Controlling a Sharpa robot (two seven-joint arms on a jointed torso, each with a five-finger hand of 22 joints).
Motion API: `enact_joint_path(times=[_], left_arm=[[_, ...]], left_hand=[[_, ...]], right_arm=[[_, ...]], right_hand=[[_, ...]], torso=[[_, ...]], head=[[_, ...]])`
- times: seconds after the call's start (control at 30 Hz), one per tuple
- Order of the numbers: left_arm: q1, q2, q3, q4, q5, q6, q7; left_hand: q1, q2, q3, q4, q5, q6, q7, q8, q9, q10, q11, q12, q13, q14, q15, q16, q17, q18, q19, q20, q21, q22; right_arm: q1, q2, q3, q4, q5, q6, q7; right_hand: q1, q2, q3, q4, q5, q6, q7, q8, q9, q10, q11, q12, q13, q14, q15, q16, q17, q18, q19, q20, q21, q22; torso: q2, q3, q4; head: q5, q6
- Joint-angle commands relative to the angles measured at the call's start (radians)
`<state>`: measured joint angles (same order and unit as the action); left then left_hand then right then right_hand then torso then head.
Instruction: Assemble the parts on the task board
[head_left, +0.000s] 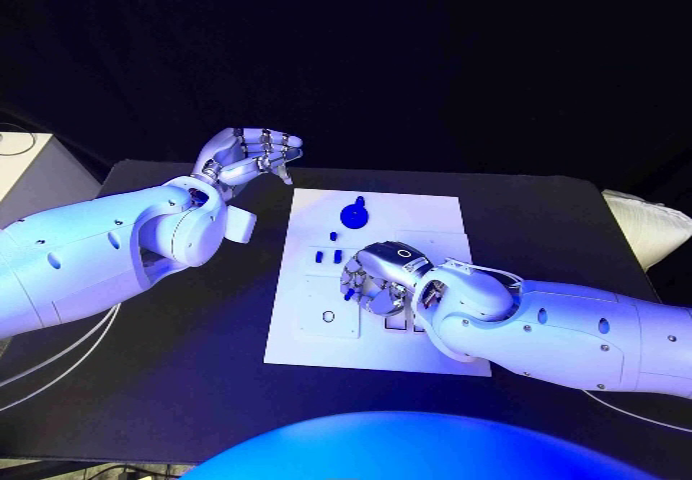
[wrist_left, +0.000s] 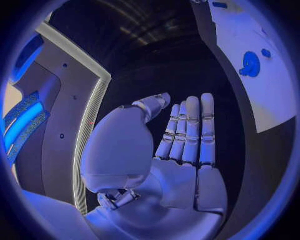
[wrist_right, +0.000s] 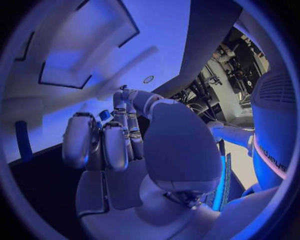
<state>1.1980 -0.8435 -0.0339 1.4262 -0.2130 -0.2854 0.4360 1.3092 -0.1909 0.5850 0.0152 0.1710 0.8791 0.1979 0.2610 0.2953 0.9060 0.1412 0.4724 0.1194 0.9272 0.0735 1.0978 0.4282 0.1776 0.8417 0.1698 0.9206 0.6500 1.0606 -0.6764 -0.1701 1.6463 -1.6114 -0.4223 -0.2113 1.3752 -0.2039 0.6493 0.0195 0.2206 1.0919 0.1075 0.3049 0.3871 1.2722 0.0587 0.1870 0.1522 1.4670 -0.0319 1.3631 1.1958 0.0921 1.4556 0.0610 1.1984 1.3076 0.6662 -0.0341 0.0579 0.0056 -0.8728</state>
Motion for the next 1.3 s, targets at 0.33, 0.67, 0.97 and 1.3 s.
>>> enact_joint_path(times=[0.33,0.67,0.97,1.3], left_arm=[[0.001,0.001,0.001,0.001,0.003,0.009,0.007],[0.001,0.0,0.001,0.002,0.003,0.01,0.006],[0.001,0.001,0.001,0.002,0.003,0.011,0.004],[0.001,0.0,0.001,0.002,0.003,0.012,0.002]], left_hand=[[0.003,-0.003,-0.005,-0.002,0.001,-0.007,0.002,0.0,-0.001,-0.008,0.001,-0.007,-0.001,-0.006,0.0,-0.006,-0.002,0.006,0.005,0.0,-0.004,-0.001],[0.003,-0.003,-0.005,-0.002,0.001,-0.007,0.002,0.0,-0.001,-0.008,0.001,-0.007,-0.001,-0.006,0.0,-0.006,-0.002,0.006,0.005,0.0,-0.004,-0.001],[0.003,-0.003,-0.005,-0.002,0.001,-0.007,0.002,0.0,-0.001,-0.008,0.001,-0.007,-0.001,-0.006,0.0,-0.006,-0.002,0.006,0.005,0.0,-0.004,-0.001],[0.006,-0.002,-0.007,-0.001,0.001,-0.009,0.003,0.001,-0.001,-0.011,0.002,-0.006,-0.002,-0.007,0.001,-0.007,-0.002,0.006,0.007,0.001,-0.008,-0.004]], right_arm=[[-0.005,0.009,-0.001,-0.005,-0.046,0.033,-0.047],[-0.008,0.014,-0.001,-0.006,-0.054,0.037,-0.052],[-0.015,0.026,-0.002,-0.018,-0.041,0.065,-0.031],[-0.019,0.027,-0.003,-0.023,-0.03,0.08,-0.018]], right_hand=[[0.001,0.009,0.007,0.0,0.005,0.002,0.006,0.003,0.003,0.018,-0.019,-0.005,0.001,0.031,-0.007,-0.004,-0.002,-0.018,0.004,0.001,-0.006,0.056],[0.001,0.009,0.007,0.0,0.005,0.002,0.006,0.003,0.003,0.018,-0.019,-0.005,0.001,0.031,-0.007,-0.004,-0.002,-0.018,0.004,0.001,-0.006,0.056],[-0.006,0.007,0.006,-0.001,0.004,0.0,0.007,0.003,0.005,0.017,-0.018,-0.009,0.001,0.031,-0.006,-0.005,-0.004,-0.017,0.003,0.001,-0.011,0.055],[-0.037,-0.002,-0.02,0.003,0.016,-0.007,0.006,0.005,0.013,0.013,-0.016,-0.025,0.001,0.031,-0.003,-0.005,-0.008,-0.016,0.001,0.004,-0.016,0.054]], torso=[[0.0,0.0008,0.0008],[0.0,0.0006,0.0],[0.0,0.0003,0.0009],[-0.001,0.0003,-0.0008]], head=[[-0.004,0.0],[-0.003,0.0],[-0.004,0.0],[-0.003,0.0]])
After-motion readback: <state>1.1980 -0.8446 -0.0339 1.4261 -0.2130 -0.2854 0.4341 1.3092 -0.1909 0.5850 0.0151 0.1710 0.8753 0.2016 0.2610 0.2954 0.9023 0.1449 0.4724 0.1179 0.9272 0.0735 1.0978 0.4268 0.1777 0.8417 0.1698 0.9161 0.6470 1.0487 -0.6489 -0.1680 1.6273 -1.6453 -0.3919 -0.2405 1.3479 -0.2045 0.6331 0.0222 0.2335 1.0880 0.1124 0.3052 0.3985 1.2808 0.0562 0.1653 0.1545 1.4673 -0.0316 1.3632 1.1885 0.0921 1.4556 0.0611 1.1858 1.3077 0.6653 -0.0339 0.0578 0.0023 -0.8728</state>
